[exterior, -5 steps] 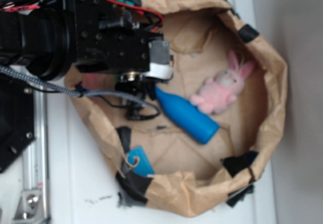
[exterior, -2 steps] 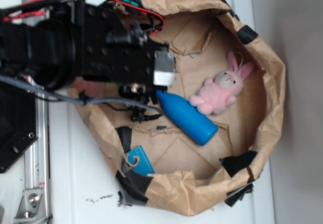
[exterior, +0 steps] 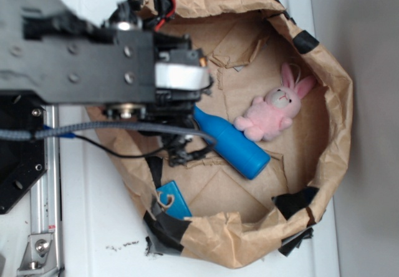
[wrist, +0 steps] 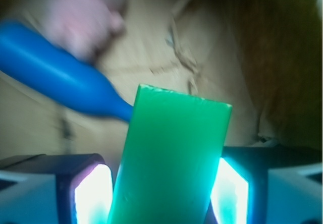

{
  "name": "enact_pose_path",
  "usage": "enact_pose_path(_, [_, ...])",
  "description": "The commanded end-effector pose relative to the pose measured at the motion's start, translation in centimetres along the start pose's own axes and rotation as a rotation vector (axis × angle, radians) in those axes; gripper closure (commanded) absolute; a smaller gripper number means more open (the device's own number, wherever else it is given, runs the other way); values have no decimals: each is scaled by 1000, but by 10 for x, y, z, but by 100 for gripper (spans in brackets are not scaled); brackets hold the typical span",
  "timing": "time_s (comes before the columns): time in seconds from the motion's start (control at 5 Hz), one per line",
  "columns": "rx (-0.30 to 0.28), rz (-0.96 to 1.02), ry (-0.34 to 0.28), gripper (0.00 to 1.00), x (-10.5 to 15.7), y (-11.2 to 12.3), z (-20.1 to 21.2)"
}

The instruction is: Grab the green block.

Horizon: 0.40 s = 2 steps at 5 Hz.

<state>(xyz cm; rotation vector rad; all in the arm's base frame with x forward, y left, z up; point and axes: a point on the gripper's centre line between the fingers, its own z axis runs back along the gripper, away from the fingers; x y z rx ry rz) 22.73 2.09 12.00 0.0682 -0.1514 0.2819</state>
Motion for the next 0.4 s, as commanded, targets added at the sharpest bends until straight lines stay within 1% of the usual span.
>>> enact_pose_path(0.0, [-47, -52, -64, 100, 15, -16, 81])
enact_pose_path(0.2, [-40, -52, -49, 100, 16, -17, 70])
